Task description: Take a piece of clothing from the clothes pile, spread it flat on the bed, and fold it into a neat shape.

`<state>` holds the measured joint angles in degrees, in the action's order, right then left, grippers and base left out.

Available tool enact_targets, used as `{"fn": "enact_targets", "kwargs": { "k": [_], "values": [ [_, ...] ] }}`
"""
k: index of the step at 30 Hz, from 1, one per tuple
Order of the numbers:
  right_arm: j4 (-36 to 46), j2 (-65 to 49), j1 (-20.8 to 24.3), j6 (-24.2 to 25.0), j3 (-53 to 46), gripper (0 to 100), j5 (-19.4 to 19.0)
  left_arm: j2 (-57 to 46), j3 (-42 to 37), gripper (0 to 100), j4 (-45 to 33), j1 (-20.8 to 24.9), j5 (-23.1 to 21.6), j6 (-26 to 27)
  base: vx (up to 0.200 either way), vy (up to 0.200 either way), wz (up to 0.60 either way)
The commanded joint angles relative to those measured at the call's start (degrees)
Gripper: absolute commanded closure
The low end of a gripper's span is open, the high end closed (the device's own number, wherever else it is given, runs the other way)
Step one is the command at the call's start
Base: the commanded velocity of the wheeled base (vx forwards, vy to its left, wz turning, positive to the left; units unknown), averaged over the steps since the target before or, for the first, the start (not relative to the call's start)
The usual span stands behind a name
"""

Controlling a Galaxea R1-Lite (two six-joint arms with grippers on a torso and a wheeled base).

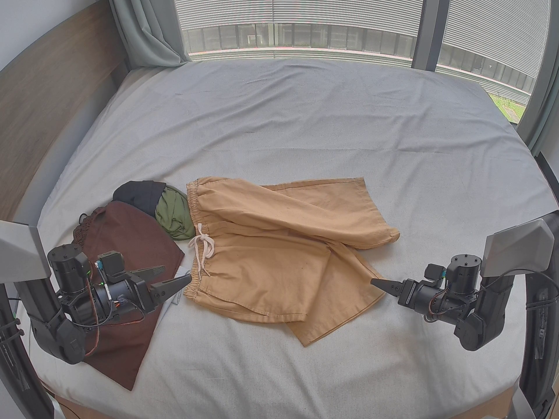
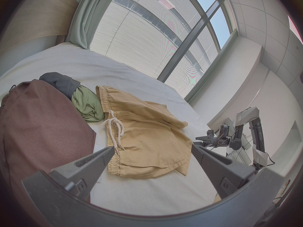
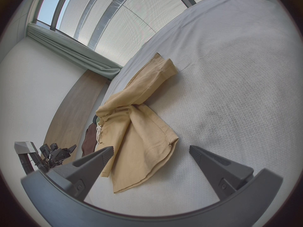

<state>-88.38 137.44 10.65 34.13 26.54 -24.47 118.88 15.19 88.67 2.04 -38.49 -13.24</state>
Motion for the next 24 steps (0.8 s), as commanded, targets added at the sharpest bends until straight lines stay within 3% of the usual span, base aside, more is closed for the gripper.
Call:
{"fn": "enact_targets", "kwargs": {
  "k": [1,4,5,17,24],
  "values": [
    [0.05,2.31,0.42,0.06,1.32,0,1.44,-0.05,-0.16,0,0.01,-0.01,-0.10,-0.03,0.000,0.000,0.00],
    [-0.04,2.75,0.95,0.06,1.32,0,1.61,-0.14,-0.16,0,0.10,-0.01,-0.10,-0.03,0.000,0.000,0.00],
    [-0.04,2.75,1.03,0.06,1.32,100,1.61,-0.14,-0.16,0,0.10,-0.01,-0.10,-0.03,0.000,0.000,0.00],
    [-0.04,1.87,0.42,-0.12,1.59,100,1.79,-0.14,0.02,0,0.10,-0.01,-0.01,0.06,0.000,0.000,0.00],
    [0.05,1.69,-3.18,-0.30,5.19,100,3.72,-0.05,0.02,0,0.10,-0.01,-0.01,-0.03,0.000,0.000,0.00]
  ]
}}
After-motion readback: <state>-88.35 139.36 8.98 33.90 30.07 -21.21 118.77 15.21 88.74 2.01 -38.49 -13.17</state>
